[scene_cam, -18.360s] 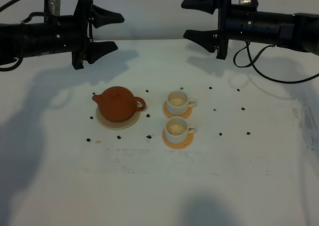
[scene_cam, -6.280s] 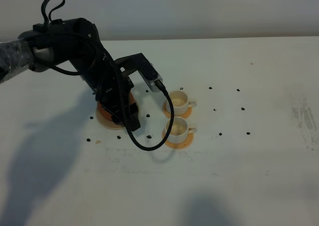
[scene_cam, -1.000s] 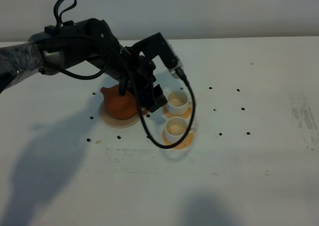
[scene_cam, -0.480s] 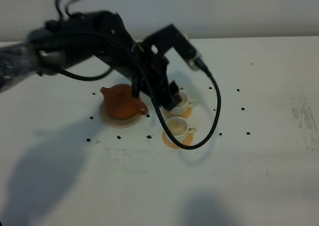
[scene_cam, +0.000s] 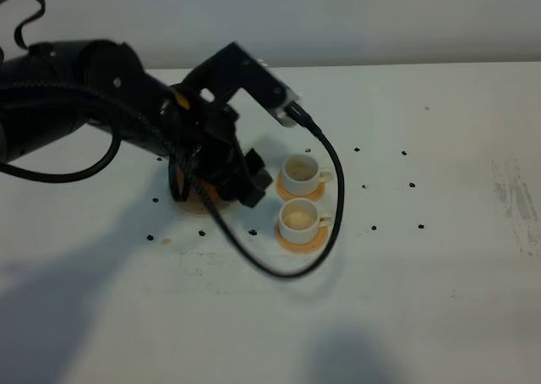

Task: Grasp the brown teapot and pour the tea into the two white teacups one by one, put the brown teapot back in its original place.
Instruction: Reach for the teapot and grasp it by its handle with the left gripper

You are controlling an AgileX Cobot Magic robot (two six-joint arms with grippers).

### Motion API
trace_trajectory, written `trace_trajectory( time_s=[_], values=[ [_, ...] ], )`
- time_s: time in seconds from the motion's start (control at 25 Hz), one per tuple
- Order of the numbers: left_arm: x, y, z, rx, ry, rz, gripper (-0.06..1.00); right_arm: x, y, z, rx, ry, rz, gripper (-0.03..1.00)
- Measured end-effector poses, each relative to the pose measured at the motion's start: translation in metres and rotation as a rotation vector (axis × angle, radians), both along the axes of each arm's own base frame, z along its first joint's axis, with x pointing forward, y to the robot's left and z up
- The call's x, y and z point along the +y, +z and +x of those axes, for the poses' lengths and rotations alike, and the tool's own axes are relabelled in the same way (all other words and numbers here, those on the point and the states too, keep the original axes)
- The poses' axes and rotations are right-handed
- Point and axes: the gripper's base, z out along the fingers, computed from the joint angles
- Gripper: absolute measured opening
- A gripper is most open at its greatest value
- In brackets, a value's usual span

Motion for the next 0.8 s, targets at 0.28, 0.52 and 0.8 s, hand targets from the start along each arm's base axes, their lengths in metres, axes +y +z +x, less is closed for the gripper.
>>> trace_trajectory(
  time_s=[0.28,0.52,0.8],
  values=[
    [-0.001,-0.042,0.026,0.067,0.168,-0.030,0.60,0.000,0.000,0.000,0.000,0.000,0.000,0.54],
    [-0.012,-0.060,0.046,0.091,0.235,-0.064,0.60,0.000,0.000,0.000,0.000,0.000,0.000,0.54],
    [-0.015,-0.073,0.054,0.086,0.265,-0.080,0.60,0.000,0.000,0.000,0.000,0.000,0.000,0.54]
  ],
)
